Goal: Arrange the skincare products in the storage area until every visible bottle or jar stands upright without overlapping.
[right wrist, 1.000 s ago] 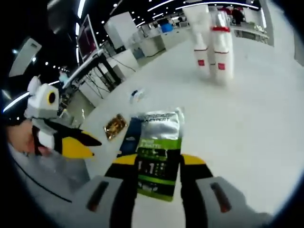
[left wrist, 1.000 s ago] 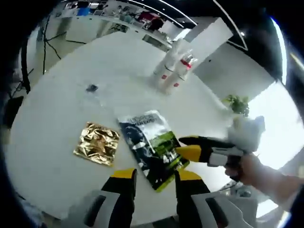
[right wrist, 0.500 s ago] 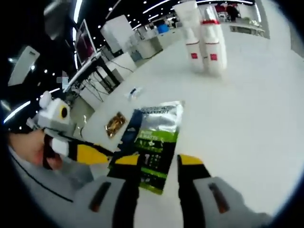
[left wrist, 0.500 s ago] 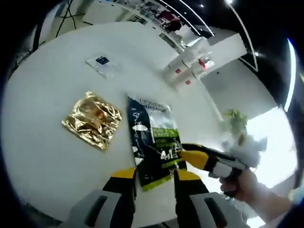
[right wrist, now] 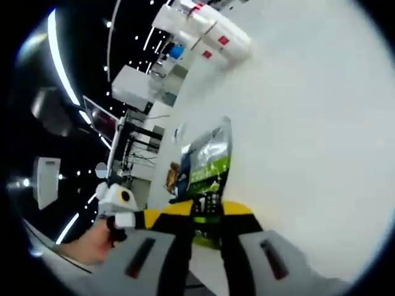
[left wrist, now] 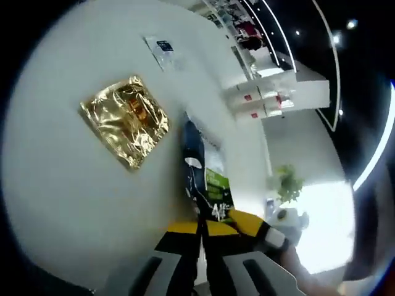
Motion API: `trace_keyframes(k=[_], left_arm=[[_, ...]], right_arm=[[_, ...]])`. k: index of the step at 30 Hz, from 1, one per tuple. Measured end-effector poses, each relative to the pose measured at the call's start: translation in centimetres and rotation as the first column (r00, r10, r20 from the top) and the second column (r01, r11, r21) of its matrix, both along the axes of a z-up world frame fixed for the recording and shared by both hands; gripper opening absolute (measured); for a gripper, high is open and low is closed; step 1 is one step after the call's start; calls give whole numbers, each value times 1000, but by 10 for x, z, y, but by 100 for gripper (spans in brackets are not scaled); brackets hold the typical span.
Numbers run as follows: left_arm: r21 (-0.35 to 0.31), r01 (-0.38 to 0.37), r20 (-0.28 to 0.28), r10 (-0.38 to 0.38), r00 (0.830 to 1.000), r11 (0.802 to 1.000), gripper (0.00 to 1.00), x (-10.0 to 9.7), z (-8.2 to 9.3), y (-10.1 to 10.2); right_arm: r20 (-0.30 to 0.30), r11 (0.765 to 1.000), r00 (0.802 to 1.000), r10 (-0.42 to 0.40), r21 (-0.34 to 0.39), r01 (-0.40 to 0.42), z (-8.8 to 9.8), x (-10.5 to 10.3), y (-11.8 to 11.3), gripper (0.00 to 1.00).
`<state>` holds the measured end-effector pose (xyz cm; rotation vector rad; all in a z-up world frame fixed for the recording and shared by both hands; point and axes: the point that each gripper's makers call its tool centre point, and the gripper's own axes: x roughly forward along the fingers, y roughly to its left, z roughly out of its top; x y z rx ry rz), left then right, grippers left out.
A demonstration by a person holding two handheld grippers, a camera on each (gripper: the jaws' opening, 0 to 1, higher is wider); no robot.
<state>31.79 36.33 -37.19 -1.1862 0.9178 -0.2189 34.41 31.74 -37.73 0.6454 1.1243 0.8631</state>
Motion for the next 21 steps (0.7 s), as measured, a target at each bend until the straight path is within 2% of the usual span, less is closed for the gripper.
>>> trace_keyframes(k=[2, 4, 5, 6, 7, 8, 9, 12, 14, 16, 17, 19, 21], left_arm=[[14, 45, 60, -46, 997, 999, 1, 2, 14, -3], [-10, 59, 91, -58, 994, 998, 0, 4, 24, -5], [-66, 71, 150, -60, 987, 995, 0, 9, 44, -7], [-58, 84, 185, -72, 980, 995, 0, 13, 52, -7], [-52, 98, 190, -86, 978, 994, 0, 12, 55, -7], [-34, 128, 232, -117, 966, 991, 0, 13, 65, -9], [-44, 147, 263, -130, 956, 988, 0, 14, 74, -12], [-64, 197, 341, -164, 926, 978, 0, 13, 103, -19], [-73, 244, 405, -194, 893, 967, 0, 8, 123, -26], [-77, 277, 428, -219, 877, 958, 0, 2, 134, -31], [-78, 302, 464, -234, 855, 950, 0, -2, 143, -35], [-98, 328, 481, -244, 842, 940, 0, -7, 150, -38], [-57, 359, 519, -280, 808, 932, 0, -15, 156, -41]], right_arm=[[0, 998, 999, -43, 53, 43, 9, 2, -1, 17], [-12, 994, 998, -61, 89, 62, 16, 1, -2, 17], [15, 988, 998, -67, 142, 64, 28, 0, -3, 17], [34, 984, 997, -69, 166, 63, 34, 0, -3, 18], [37, 981, 996, -75, 183, 67, 38, 0, -3, 18], [33, 964, 995, -93, 254, 81, 53, -1, -2, 20], [31, 959, 995, -96, 269, 84, 56, -1, -2, 21], [35, 927, 993, -113, 364, 92, 79, -5, -2, 32], [47, 893, 993, -104, 444, 72, 96, -12, -2, 35], [22, 867, 993, -112, 491, 87, 108, -16, -3, 35], [26, 846, 993, -112, 527, 82, 117, -19, -3, 36], [0, 832, 994, -110, 547, 92, 123, -22, -3, 38], [-11, 827, 994, -107, 554, 95, 125, -24, -2, 39]])
